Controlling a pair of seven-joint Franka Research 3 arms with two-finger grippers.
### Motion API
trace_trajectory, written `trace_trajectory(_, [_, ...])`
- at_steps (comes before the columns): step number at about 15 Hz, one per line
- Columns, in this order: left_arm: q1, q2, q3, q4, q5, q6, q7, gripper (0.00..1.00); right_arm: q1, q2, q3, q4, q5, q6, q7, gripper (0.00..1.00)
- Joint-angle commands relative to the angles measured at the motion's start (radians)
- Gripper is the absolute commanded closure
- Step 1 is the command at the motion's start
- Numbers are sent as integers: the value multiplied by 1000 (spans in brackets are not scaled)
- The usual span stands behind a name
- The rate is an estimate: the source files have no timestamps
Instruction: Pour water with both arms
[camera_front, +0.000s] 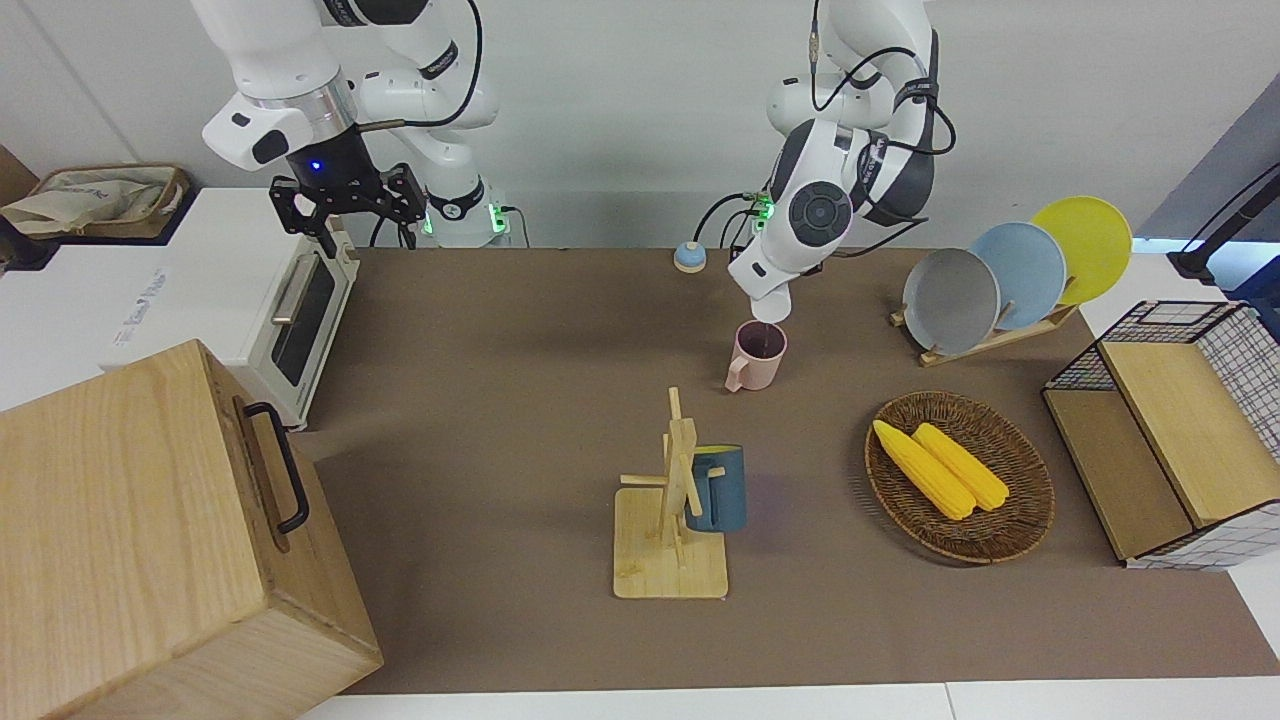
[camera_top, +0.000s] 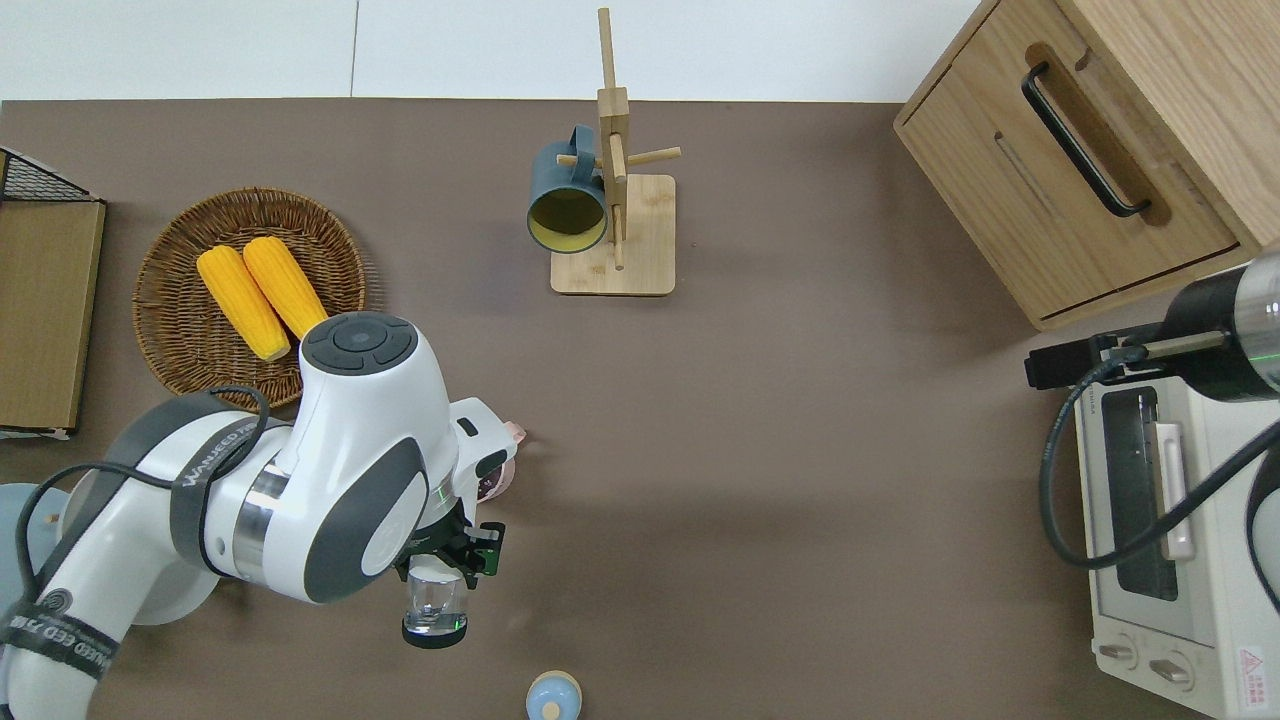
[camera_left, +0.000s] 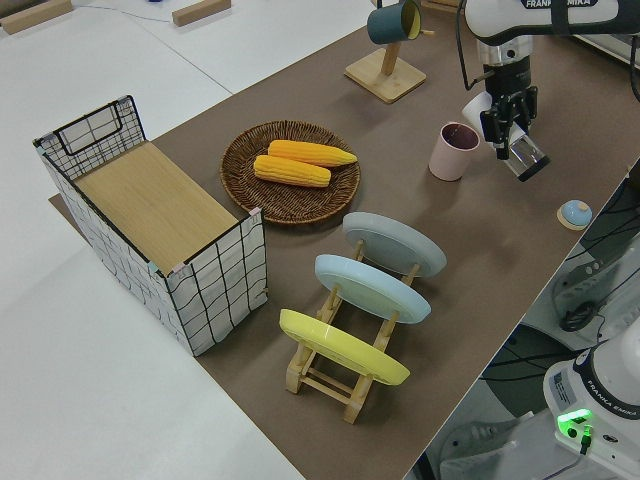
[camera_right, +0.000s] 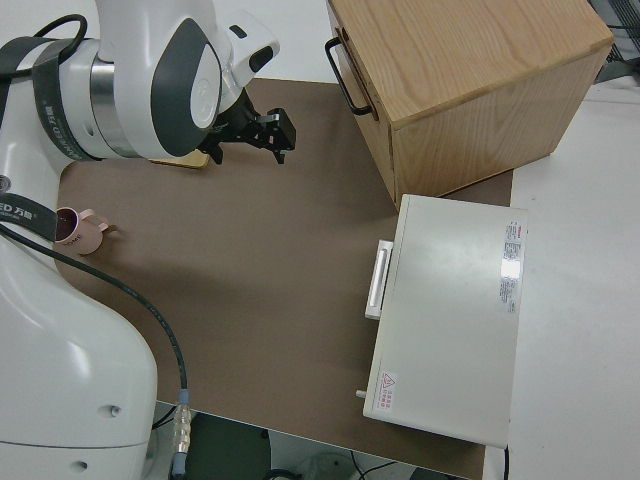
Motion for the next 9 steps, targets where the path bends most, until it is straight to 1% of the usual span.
trace_trajectory(1, [-10,-76,-4,-72,12,52,-16,1000,-2,-5,-2,2,18,-3,-17,9])
trace_trajectory(9, [-19,-206,-4,-238,-11,227,-18,1000,-2,-5,-2,2,18,-3,-17,9])
